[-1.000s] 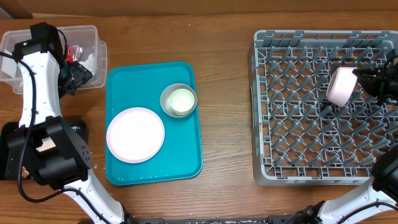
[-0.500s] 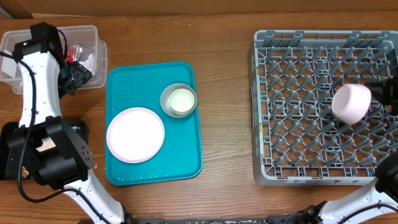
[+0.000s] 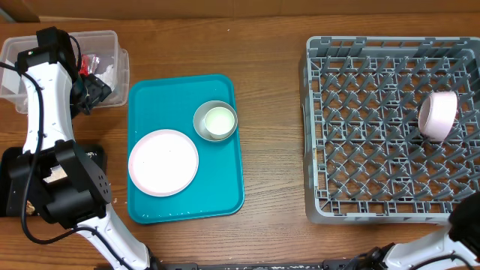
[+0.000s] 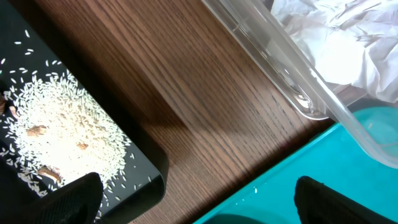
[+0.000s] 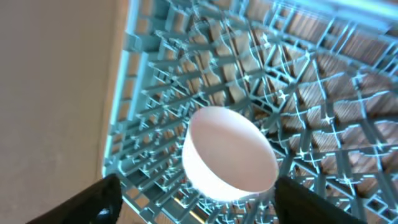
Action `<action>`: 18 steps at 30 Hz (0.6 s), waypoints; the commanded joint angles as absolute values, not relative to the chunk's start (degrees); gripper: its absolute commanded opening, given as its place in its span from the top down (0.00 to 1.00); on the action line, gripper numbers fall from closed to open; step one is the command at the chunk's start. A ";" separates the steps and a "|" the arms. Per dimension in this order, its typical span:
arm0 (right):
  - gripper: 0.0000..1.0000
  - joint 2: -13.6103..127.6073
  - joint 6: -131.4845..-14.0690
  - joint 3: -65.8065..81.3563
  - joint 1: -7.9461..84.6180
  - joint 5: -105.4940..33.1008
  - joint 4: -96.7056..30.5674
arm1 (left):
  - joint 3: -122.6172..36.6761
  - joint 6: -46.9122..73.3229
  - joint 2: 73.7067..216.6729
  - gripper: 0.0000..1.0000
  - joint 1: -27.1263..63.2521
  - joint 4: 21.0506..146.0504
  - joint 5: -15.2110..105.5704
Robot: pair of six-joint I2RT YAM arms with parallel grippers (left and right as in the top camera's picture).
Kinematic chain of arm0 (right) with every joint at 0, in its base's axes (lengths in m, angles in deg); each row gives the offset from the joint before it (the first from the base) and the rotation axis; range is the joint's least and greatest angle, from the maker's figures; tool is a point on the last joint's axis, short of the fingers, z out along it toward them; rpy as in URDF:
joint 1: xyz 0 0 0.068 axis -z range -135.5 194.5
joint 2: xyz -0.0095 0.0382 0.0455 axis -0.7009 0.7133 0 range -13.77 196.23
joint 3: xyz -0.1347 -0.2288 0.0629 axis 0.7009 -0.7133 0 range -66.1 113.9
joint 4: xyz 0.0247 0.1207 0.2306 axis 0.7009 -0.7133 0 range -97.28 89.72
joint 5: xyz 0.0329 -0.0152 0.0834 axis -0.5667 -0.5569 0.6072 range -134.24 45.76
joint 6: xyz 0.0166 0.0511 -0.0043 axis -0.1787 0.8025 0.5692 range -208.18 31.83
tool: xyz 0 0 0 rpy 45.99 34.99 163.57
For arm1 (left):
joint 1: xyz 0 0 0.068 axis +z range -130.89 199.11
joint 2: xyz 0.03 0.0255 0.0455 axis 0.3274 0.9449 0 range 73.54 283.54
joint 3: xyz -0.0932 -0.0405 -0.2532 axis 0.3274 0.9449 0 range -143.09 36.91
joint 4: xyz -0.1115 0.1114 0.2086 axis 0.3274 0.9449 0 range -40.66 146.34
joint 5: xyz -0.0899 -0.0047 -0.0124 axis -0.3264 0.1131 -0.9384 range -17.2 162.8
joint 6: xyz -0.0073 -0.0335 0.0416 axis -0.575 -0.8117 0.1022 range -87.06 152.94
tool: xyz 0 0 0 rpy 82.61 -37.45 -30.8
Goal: Sort waste into correct bins and load items into the dishwasher
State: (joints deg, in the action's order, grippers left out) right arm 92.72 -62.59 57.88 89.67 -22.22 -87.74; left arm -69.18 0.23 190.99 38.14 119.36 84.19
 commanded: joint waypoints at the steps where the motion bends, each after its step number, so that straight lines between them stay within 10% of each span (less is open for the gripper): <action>1: 0.19 89.86 -60.47 62.17 87.31 -27.46 -88.71 | -69.00 -0.51 191.01 0.00 38.38 119.32 84.54; 18: 0.09 95.83 -70.79 62.10 63.96 -37.48 -87.13 | -69.00 -0.51 191.01 0.00 38.38 119.32 84.54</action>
